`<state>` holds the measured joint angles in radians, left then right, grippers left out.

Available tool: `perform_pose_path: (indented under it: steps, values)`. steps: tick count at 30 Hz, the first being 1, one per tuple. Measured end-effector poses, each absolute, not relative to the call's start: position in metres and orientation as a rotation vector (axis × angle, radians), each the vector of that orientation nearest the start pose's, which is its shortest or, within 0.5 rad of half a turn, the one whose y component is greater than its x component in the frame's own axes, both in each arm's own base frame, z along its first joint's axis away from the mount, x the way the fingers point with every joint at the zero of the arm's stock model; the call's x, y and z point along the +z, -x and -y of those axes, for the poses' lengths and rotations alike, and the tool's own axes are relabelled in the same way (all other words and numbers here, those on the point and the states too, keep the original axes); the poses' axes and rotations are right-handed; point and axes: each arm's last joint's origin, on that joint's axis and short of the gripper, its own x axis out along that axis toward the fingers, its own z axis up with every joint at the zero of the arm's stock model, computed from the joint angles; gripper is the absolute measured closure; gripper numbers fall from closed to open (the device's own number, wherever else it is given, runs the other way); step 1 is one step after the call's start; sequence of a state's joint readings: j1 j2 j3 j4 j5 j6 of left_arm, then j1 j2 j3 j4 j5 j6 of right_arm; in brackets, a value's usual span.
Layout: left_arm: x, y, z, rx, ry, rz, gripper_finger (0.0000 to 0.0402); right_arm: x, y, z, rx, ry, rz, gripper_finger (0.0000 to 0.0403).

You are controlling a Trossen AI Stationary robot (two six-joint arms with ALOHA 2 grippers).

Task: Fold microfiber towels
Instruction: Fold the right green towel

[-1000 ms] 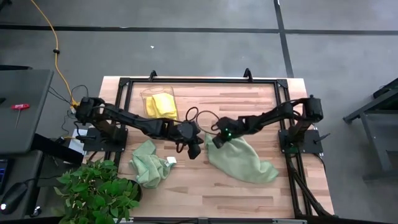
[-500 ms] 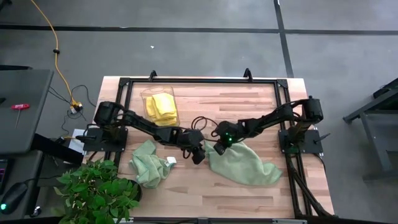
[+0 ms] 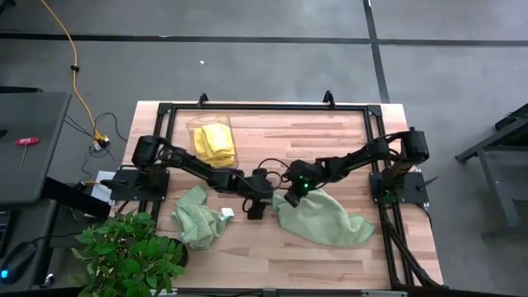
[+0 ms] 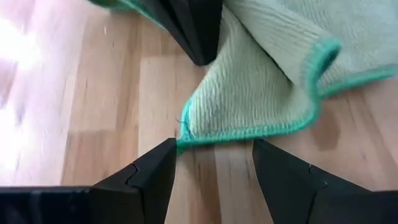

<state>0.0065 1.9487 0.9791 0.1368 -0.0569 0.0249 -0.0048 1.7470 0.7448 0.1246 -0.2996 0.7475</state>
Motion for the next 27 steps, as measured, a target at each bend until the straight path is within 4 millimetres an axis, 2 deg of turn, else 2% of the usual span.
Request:
perform_pose_path:
  steps: [5, 14, 18, 23, 27]
  values:
    - [0.107, -0.378, -0.005, 0.053, -0.049, -0.759, 0.0199, 0.116, -0.31, -0.007, -0.059, -0.823, -0.933, 0.0403]
    - [0.092, -0.382, -0.003, -0.027, -0.022, -0.754, 0.0214, 0.118, -0.311, -0.008, 0.006, -0.82, -0.938, 0.0403]
    - [0.092, -0.381, -0.003, -0.026, 0.011, -0.772, 0.0263, 0.118, -0.311, -0.008, 0.021, -0.799, -0.936, 0.0403]
    - [0.106, -0.37, -0.007, -0.002, 0.082, -0.85, 0.0383, 0.123, -0.31, 0.001, 0.023, -0.787, -0.917, 0.0403]
    - [0.132, -0.359, -0.017, 0.03, 0.083, -0.867, 0.039, 0.142, -0.303, 0.02, -0.02, -0.736, -0.866, 0.0403]
